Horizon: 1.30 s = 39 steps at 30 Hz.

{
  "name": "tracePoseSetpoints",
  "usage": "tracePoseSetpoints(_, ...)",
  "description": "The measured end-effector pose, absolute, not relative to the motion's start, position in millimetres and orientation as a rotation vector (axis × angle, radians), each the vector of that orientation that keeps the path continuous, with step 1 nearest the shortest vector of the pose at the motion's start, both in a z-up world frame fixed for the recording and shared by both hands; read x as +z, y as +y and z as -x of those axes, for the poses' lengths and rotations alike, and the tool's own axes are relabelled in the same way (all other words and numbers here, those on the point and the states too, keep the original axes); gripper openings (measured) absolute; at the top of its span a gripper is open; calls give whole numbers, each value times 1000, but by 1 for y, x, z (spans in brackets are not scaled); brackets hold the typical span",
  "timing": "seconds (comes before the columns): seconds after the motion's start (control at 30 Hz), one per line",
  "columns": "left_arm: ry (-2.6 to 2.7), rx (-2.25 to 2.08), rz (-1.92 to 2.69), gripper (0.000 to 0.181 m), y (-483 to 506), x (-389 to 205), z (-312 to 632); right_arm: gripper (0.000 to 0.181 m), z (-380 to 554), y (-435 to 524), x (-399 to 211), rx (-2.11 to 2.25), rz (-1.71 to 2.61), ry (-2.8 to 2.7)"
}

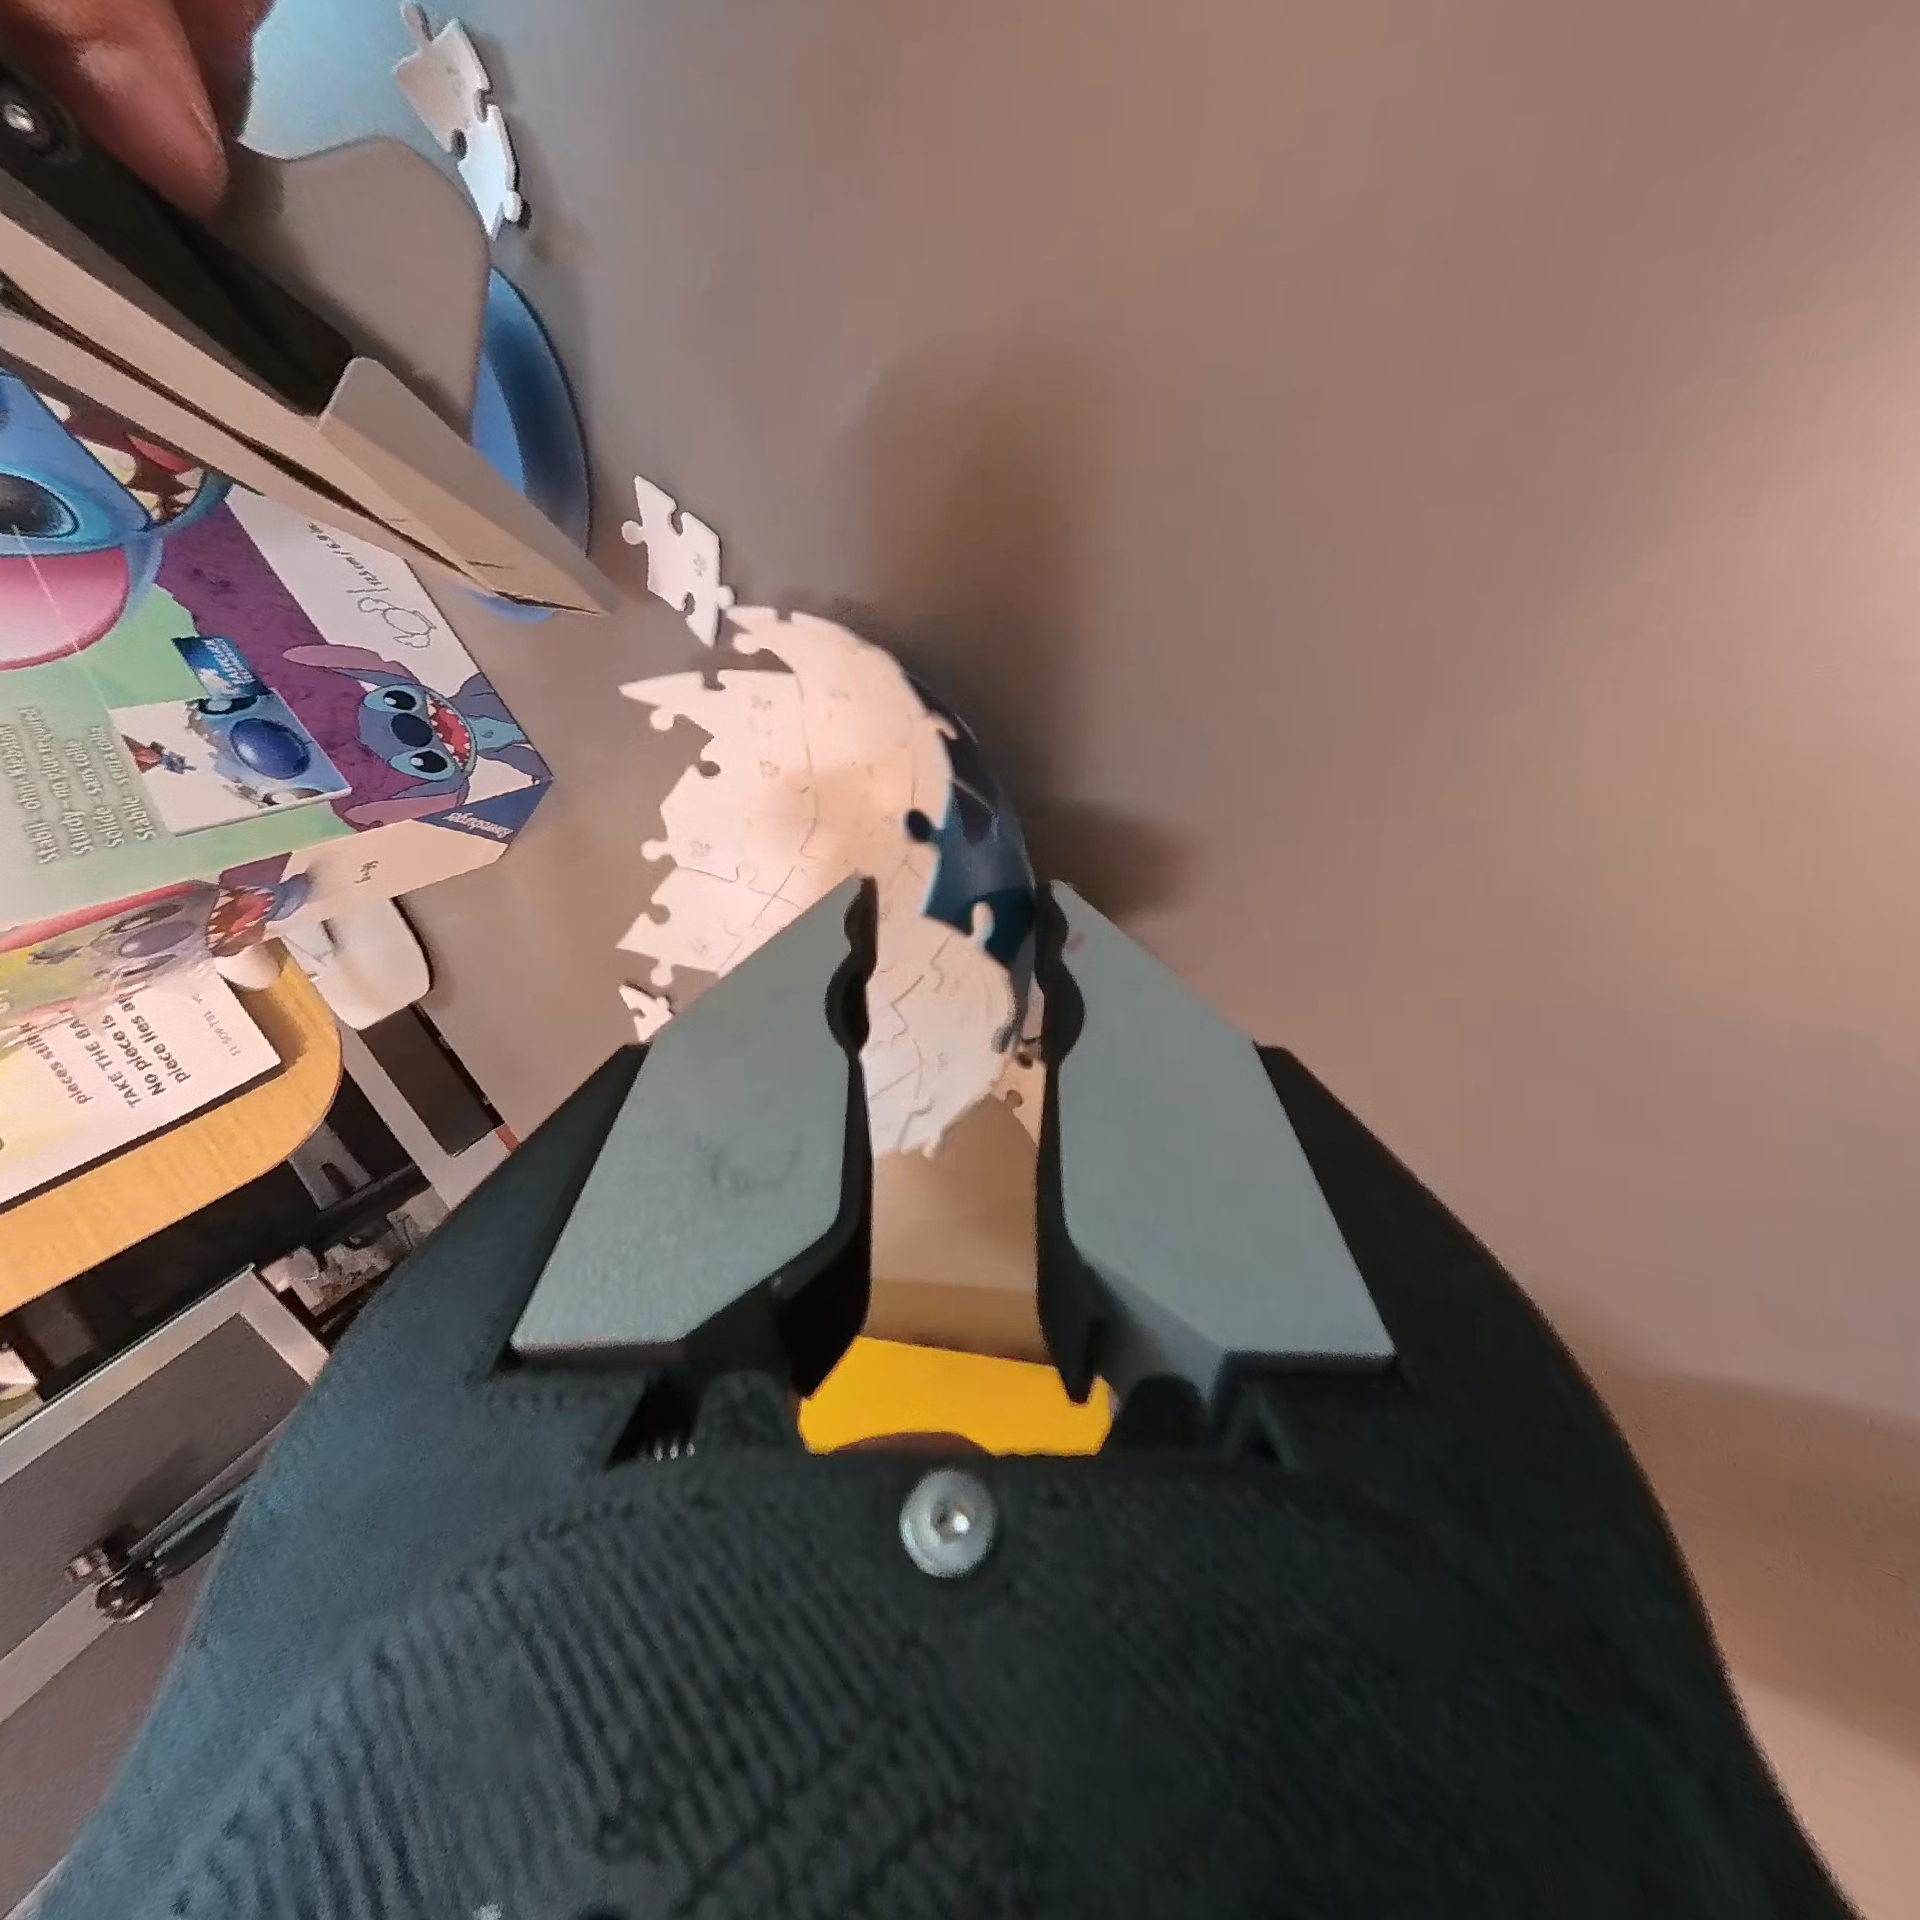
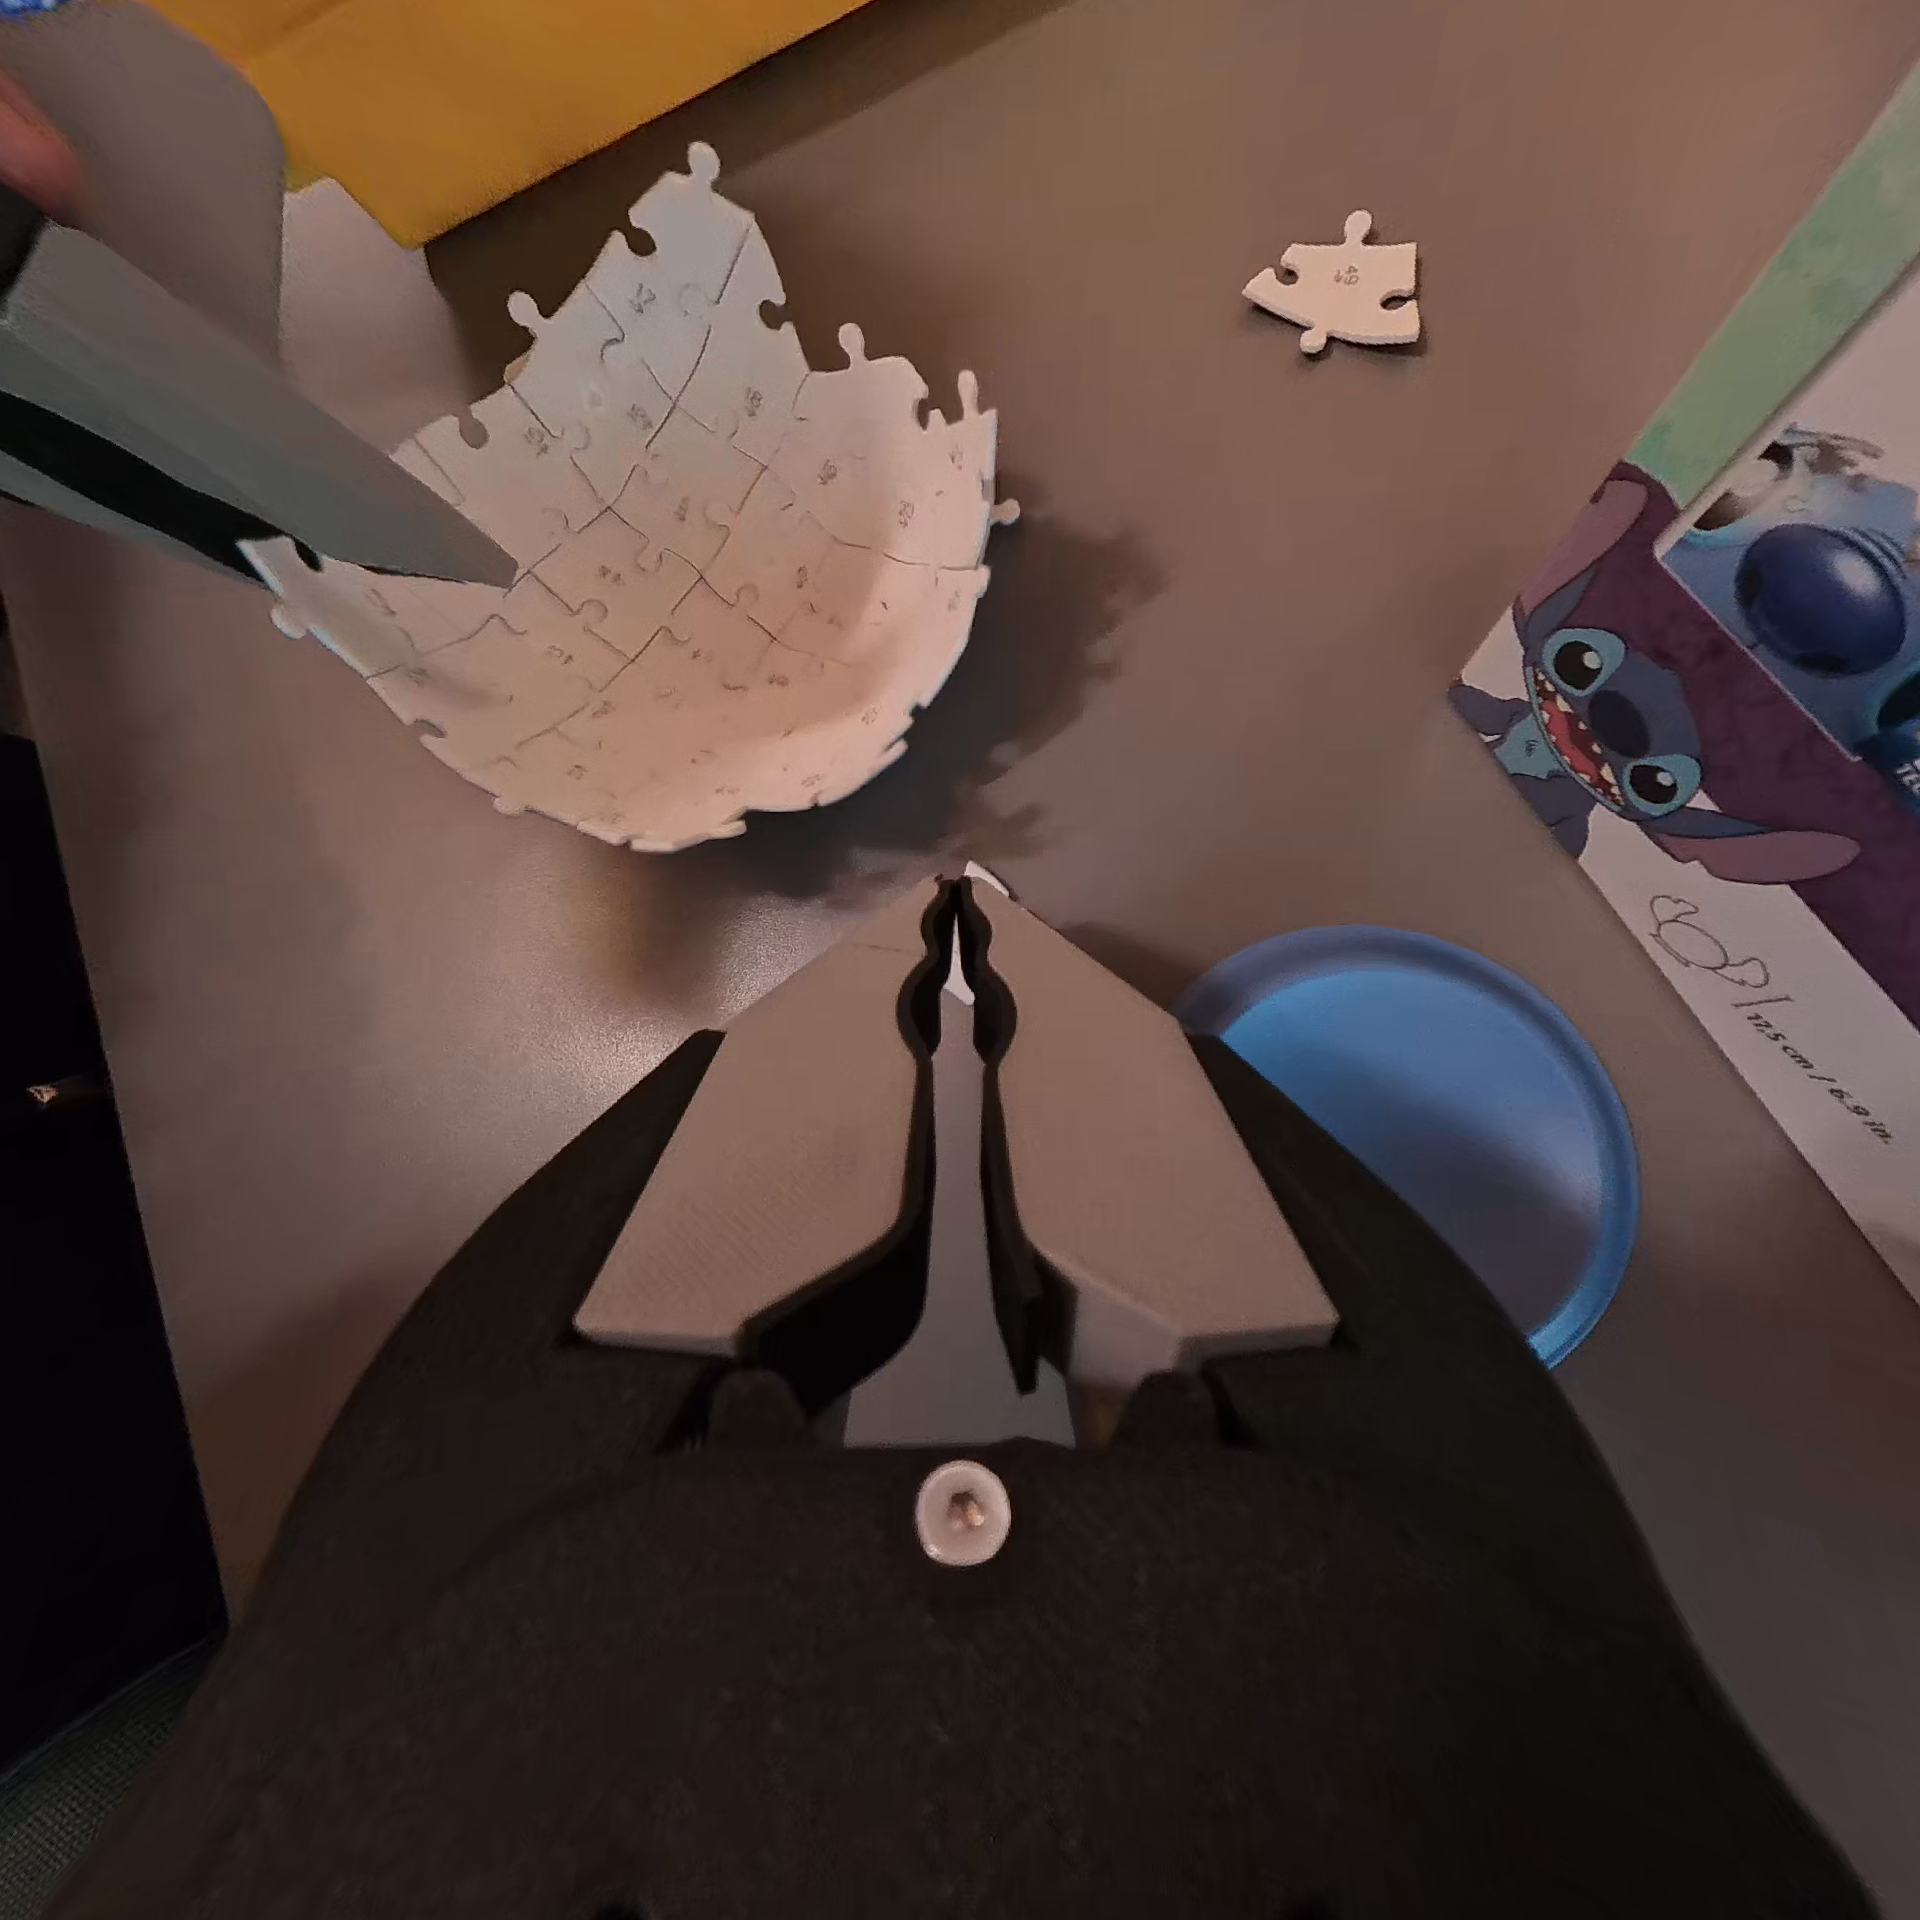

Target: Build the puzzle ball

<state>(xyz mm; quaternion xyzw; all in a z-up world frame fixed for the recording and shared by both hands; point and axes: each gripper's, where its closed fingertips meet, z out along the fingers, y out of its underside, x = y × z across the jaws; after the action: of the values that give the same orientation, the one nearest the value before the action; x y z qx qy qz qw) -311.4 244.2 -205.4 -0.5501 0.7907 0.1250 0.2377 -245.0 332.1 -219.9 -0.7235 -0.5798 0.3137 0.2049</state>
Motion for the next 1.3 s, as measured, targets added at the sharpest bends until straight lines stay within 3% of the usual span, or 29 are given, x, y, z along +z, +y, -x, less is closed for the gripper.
tracePoseSetpoints(1.03, 1872, 327, 1513, 36, 204, -171, 329, 0, 244, 339, -231, 886, 2054, -1600)
tracePoseSetpoints(1.3, 1785, 73, 1585, 38, 170, -179, 334, 6, 245, 340, -227, 901, 2011, -1604)
